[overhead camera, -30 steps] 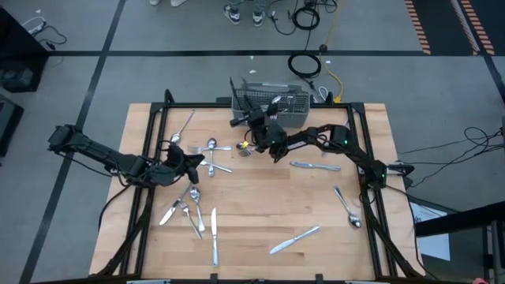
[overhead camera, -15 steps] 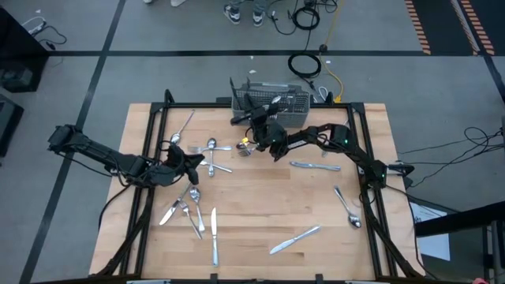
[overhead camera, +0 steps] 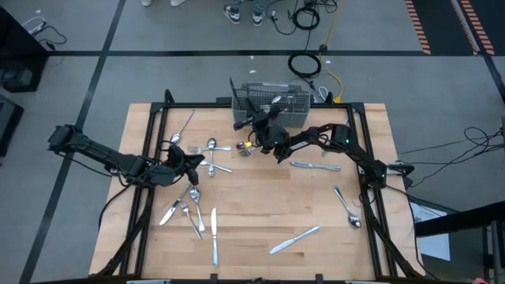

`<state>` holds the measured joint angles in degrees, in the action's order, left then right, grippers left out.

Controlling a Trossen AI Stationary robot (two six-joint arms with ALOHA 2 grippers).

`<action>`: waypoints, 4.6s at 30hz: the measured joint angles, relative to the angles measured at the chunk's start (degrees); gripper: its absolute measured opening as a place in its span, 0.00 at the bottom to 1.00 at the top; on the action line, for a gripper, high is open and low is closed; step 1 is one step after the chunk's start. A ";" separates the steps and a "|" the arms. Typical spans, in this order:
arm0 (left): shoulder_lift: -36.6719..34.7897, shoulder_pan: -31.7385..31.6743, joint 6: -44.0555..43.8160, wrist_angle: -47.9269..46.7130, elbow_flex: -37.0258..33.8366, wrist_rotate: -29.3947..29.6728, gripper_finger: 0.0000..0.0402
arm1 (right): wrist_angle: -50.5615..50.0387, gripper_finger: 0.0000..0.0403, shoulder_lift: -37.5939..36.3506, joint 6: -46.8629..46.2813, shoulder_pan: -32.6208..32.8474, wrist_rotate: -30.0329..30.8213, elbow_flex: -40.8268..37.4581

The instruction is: Sort silverware

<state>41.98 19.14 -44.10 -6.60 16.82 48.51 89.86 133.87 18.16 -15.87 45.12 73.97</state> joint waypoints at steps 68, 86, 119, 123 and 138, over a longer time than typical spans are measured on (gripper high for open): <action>0.00 0.01 -1.99 0.06 -1.29 1.53 0.12 | -17.24 0.37 -2.52 -5.83 -0.39 7.33 -0.03; 0.15 -1.87 4.89 11.17 5.26 -6.09 0.12 | -54.62 0.44 -41.35 32.84 11.64 10.43 0.06; 37.48 -32.16 -20.85 -19.93 23.04 -35.79 0.28 | -134.83 0.44 -78.94 -30.50 39.99 23.98 0.09; 37.49 -32.82 -17.43 -25.95 25.81 -34.10 0.28 | -135.06 0.44 -79.14 -28.92 39.99 23.94 0.07; 45.31 -36.00 -17.03 -20.46 25.90 -35.17 0.28 | -136.73 0.44 -80.84 -26.88 39.97 23.85 0.09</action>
<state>87.29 -16.86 -61.12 -27.07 42.72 13.34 -46.86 53.02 -8.72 24.10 68.97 74.06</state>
